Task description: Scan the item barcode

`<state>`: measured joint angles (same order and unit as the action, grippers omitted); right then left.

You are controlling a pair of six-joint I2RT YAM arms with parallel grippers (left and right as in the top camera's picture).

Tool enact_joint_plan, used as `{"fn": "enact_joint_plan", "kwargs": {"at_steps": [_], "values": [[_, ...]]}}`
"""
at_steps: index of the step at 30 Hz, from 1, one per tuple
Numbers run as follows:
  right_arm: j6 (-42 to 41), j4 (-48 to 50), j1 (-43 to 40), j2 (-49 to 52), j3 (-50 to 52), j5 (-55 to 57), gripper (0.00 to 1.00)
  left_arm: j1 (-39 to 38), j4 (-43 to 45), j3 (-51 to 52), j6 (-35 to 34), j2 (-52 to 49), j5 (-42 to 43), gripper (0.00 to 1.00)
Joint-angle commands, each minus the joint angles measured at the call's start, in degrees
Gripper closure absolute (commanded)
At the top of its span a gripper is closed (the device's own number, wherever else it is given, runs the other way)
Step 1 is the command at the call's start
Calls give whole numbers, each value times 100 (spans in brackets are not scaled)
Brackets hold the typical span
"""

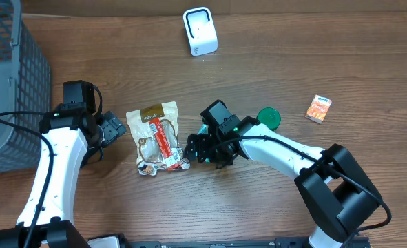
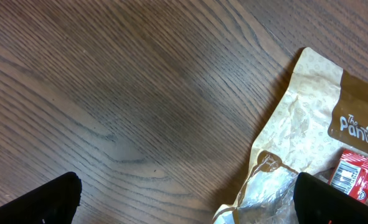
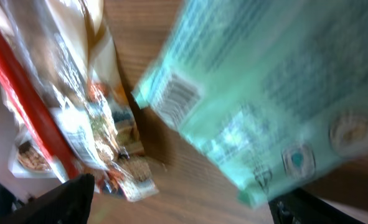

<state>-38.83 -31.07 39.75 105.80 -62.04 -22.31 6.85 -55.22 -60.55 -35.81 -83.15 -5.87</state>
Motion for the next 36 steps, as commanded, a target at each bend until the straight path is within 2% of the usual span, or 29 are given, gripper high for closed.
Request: {"fn": "enact_joint_plan", "kwargs": {"at_steps": [1,6,9,13,15,17,19,23,27,29,36], "values": [[605,-610,2,-210,-280,232,10,9,0,9,72,0,-70,0],[1423,-1504,2,-564,-883,1272,10,9,0,9,70,0,-70,0],[2260,-1196,2,-658,-977,1727,9,9,0,9,72,0,-70,0],[2704,-546,2,-579,-942,2520,10,9,0,9,70,0,-70,0],[2702,-321,2,-483,-942,2865,13,9,0,9,72,0,-70,0],[2693,-105,2,-334,-938,3071,25,9,0,7,72,0,-70,0],[2688,44,2,-144,-927,3211,29,9,0,9,70,0,-70,0],[2382,122,-9,127,-922,3742,28,9,0,9,72,0,-70,0],[2378,63,-52,186,-916,3762,27,9,0,9,72,0,-70,0],[2221,-96,-63,186,-916,3724,21,9,0,9,72,0,-70,0],[2076,-157,-90,192,-809,3722,17,9,0,9,72,0,-70,0]]}}
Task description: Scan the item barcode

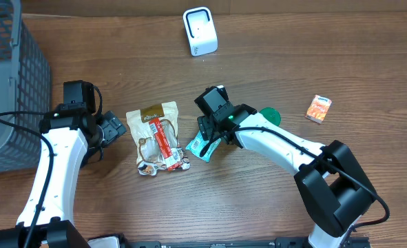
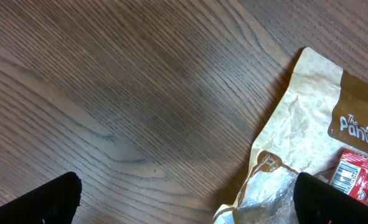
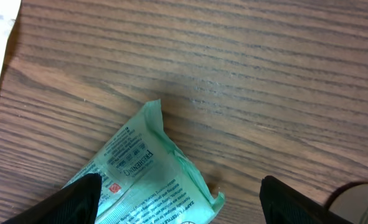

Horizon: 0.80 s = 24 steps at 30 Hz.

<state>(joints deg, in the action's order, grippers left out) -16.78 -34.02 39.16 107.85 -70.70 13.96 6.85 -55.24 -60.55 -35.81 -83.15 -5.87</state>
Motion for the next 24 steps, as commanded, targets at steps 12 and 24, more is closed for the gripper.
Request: {"fn": "enact_joint_plan", "kwargs": {"at_steps": [12,24], "values": [[-407,848,-31,308,256,-111,16,9,2,9,72,0,-70,0],[-901,76,-35,-17,236,179,12,9,2,9,72,0,-70,0]]}}
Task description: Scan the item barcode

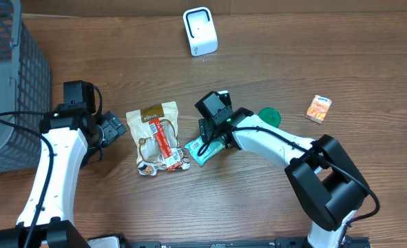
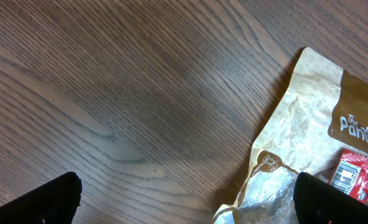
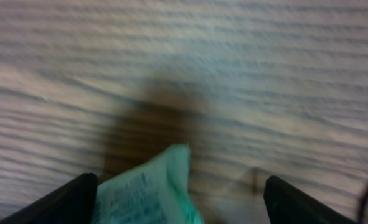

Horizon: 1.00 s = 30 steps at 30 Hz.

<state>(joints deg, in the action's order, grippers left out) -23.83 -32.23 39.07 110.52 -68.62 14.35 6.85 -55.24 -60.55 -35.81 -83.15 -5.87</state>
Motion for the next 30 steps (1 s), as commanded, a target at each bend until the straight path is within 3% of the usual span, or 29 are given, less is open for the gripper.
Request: {"fn": "enact_joint_plan", "kwargs": {"at_steps": [1,8,14,22,30], "values": [[-195,-186,-26,-326,28,68,11,9,2,9,70,0,-70,1],[-387,-758,-26,-372,-79,-111,7,9,2,9,72,0,-70,0],[-387,-1753,-31,-380,-831,-120,0,9,2,9,70,0,-70,0],[-385,-2179,-31,-380,-1073,-1322,0,9,2,9,72,0,-70,0],[-610,-2796,-31,-380,-966,-1370,2,9,2,9,72,0,-70,0]]}}
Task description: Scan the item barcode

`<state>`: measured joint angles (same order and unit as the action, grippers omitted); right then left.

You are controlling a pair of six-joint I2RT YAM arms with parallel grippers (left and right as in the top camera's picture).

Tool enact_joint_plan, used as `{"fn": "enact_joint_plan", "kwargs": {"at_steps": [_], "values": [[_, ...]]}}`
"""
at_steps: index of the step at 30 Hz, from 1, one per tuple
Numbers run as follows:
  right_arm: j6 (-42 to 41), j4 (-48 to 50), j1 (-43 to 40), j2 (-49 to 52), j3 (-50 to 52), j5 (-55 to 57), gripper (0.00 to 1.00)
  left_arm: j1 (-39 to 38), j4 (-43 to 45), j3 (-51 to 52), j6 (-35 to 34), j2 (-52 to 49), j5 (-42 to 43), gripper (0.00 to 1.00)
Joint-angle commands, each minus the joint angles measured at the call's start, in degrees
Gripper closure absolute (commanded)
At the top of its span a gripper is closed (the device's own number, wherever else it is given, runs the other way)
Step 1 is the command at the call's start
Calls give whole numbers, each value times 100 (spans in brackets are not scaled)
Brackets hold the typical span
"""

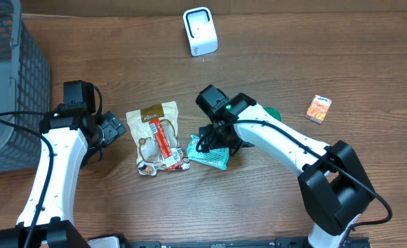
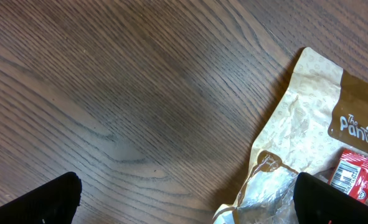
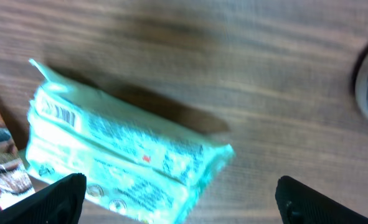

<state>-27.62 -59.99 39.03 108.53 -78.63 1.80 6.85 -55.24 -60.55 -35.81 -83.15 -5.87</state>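
Note:
A mint-green wipes pack (image 3: 121, 155) lies flat on the wooden table, a small barcode (image 3: 59, 114) showing near its left end. My right gripper (image 3: 190, 205) hovers just over it, open, the pack's near edge reaching between its fingers. From overhead the pack (image 1: 211, 159) sits just in front of the right gripper (image 1: 217, 143). The white scanner (image 1: 200, 31) stands at the table's far edge. My left gripper (image 2: 190, 199) is open and empty over bare wood, its right fingertip (image 2: 339, 199) at the snack bag's edge.
A tan snack bag (image 1: 158, 136) with a red label lies left of the pack, touching it. A green lid (image 1: 270, 114) and an orange box (image 1: 319, 108) lie to the right. A grey mesh basket (image 1: 14, 83) fills the far left.
The green pack has turned and now lies lengthwise a little nearer the front edge, its barcode end toward the snack bag. My right gripper has turned over it. The left arm is unchanged.
At first my right gripper was low beside the snack bag with the green pack tilted close before its camera. Then the pack lay on the table under the gripper, angled. Now it lies flat and lengthwise, with the gripper open above it. The left arm stayed still.

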Motion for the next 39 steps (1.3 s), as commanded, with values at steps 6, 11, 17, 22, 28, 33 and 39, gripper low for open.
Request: {"fn": "enact_joint_plan", "kwargs": {"at_steps": [6,11,17,22,28,33,39], "values": [[-901,103,-26,-181,306,-197,2,9,2,9,72,0,-70,0],[-1316,262,-26,-181,472,-197,3,9,2,9,72,0,-70,0],[-1784,461,-26,-181,634,-192,18,9,2,9,72,0,-70,0],[-2247,890,-26,-181,901,-197,21,9,2,9,72,0,-70,0],[-2181,918,-26,-181,918,-192,30,9,2,9,72,0,-70,0],[-2033,896,-26,-254,811,-195,30,9,2,9,72,0,-70,0],[-2035,859,-72,-568,800,-149,0,9,2,9,70,0,-70,0]]}}
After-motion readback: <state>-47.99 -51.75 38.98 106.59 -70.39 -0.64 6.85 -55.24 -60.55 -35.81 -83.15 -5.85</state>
